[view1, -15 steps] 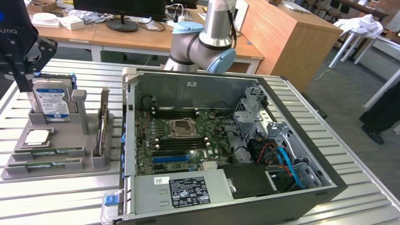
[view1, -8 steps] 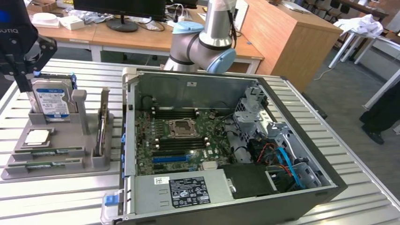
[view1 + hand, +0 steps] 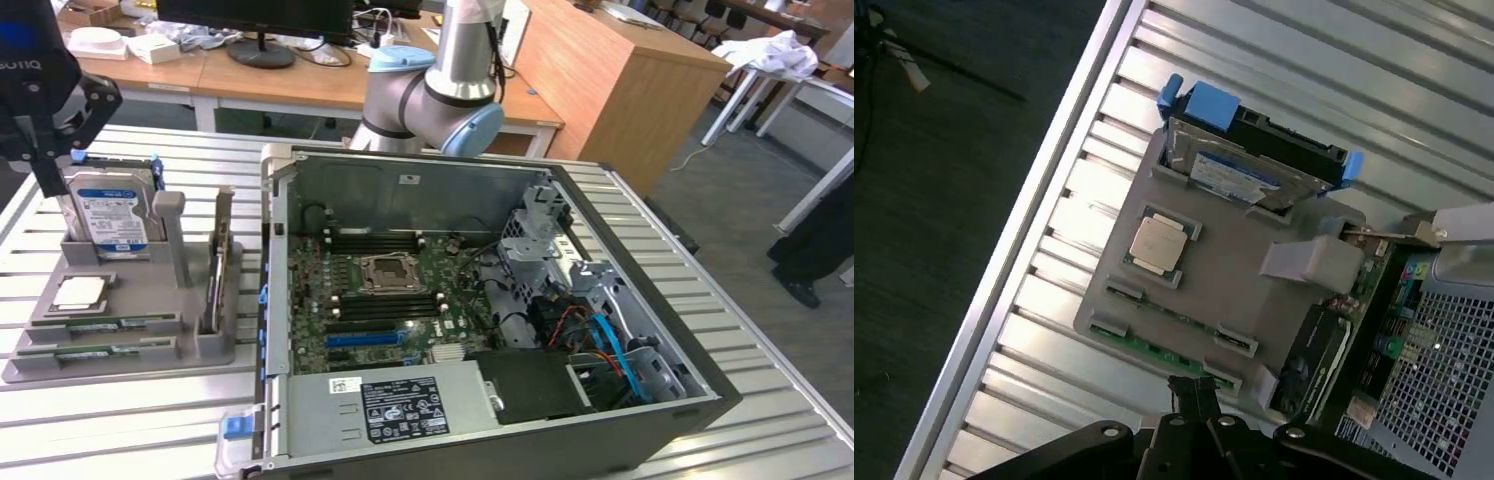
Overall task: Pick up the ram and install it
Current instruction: 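Pick up the ram and move it above insertion slot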
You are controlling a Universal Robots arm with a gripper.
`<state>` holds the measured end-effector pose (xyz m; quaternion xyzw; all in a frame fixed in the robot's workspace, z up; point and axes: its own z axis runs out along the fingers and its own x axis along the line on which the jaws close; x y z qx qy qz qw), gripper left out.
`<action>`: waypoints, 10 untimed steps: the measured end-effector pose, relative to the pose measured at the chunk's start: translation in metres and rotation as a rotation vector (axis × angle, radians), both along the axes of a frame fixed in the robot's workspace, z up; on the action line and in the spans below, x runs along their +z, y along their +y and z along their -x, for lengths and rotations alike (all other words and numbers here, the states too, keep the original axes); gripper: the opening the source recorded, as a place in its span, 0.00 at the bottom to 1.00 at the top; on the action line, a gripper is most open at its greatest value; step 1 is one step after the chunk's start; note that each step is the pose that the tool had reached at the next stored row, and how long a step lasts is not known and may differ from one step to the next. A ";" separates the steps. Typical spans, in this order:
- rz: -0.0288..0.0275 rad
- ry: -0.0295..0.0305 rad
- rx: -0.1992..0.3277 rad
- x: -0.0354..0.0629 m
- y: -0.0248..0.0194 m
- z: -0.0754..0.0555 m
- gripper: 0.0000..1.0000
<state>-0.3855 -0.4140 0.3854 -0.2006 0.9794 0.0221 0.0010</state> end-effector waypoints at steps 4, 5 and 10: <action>0.0001 0.0000 0.068 0.0000 0.0000 0.000 0.10; 0.0001 0.0001 0.084 0.0000 0.0000 0.000 0.10; 0.0003 0.0000 0.166 0.0000 0.0000 0.000 0.10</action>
